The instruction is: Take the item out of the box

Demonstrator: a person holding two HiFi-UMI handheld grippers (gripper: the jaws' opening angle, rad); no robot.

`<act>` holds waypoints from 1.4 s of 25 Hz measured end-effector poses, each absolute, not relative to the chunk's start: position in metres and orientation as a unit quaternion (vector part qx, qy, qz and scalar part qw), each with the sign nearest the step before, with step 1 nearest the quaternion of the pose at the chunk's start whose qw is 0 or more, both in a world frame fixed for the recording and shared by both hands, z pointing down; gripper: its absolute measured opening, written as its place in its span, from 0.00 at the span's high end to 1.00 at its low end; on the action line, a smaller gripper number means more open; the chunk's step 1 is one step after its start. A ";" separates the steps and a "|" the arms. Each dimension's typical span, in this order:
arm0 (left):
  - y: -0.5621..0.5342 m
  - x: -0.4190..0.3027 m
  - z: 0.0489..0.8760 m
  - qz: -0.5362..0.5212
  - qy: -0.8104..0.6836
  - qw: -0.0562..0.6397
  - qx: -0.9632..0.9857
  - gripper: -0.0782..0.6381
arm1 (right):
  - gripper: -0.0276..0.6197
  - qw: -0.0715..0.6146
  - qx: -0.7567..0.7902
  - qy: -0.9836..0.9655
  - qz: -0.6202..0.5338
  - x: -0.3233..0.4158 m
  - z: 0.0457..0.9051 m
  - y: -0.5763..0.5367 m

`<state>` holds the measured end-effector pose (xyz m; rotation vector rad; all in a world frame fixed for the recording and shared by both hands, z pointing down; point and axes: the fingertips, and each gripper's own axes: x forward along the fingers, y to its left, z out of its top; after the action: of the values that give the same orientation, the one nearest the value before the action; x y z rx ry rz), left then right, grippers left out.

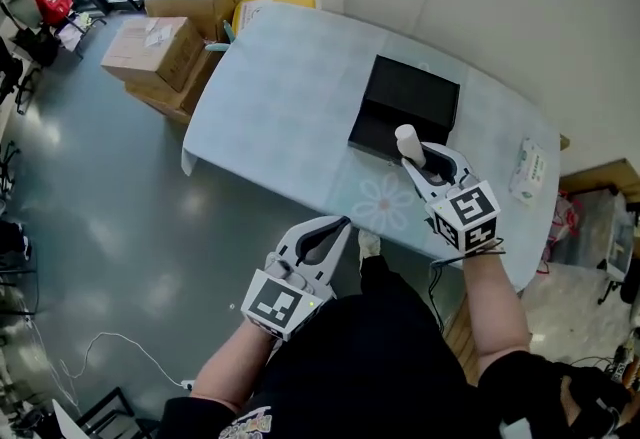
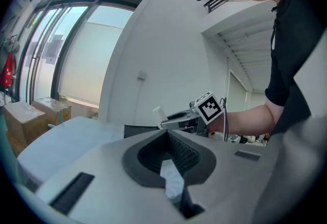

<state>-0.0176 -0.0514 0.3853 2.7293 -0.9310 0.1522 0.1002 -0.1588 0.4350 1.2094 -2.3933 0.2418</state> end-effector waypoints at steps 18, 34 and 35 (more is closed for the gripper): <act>0.002 -0.043 0.367 0.053 -0.258 0.090 0.960 0.88 | 0.74 0.104 0.504 -0.853 0.087 0.058 0.377 -0.020; 0.023 -0.034 0.367 0.047 -0.231 0.089 0.968 0.88 | 0.74 0.099 0.502 -0.854 0.098 0.043 0.370 0.031; 0.023 -0.033 0.368 0.045 -0.230 0.087 0.968 0.88 | 0.74 0.098 0.502 -0.854 0.100 0.044 0.370 0.032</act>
<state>-0.0333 0.0232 0.3684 2.8835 -0.6846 0.1340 0.0437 0.0324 0.3703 1.4857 -2.5265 0.2950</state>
